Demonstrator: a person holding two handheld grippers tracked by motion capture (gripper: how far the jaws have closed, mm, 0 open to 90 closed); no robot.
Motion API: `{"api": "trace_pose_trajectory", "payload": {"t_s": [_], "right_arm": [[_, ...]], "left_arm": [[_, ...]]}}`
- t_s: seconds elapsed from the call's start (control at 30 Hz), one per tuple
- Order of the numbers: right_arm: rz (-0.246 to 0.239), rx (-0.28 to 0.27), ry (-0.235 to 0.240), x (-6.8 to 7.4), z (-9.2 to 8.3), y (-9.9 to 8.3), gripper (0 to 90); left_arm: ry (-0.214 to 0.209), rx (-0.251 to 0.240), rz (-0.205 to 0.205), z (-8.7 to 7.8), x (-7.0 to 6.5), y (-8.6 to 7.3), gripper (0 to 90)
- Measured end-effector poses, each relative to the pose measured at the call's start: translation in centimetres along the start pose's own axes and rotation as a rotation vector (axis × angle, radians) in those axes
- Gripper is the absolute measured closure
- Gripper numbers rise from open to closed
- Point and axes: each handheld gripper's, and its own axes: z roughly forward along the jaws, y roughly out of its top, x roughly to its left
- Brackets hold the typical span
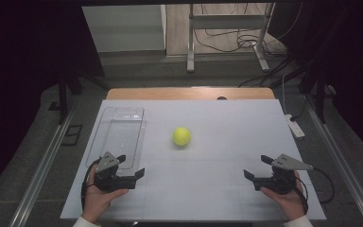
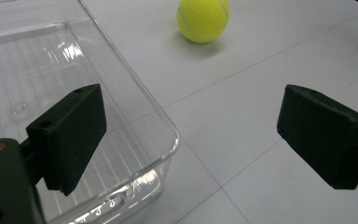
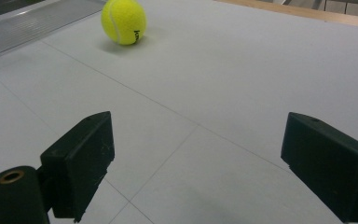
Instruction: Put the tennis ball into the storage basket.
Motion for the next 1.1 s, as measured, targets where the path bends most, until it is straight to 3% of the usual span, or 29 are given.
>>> {"api": "trace_pose_trajectory", "payload": {"t_s": [0.3,0.53,1.1], "right_arm": [[0.001,0.003,-0.005,0.1,-0.1,-0.1,10.0],[0.001,0.005,-0.004,0.0,-0.1,-0.2,10.0],[-0.006,0.011,-0.001,0.2,0.1,-0.2,10.2]], "left_arm": [[-0.001,-0.003,-0.021,-0.2,0.3,1.0,10.3],[-0.011,0.003,-0.013,-0.4,0.3,2.6,10.9],[-0.019,-0.008,0.013,-0.1,0.0,4.7,11.1]]}}
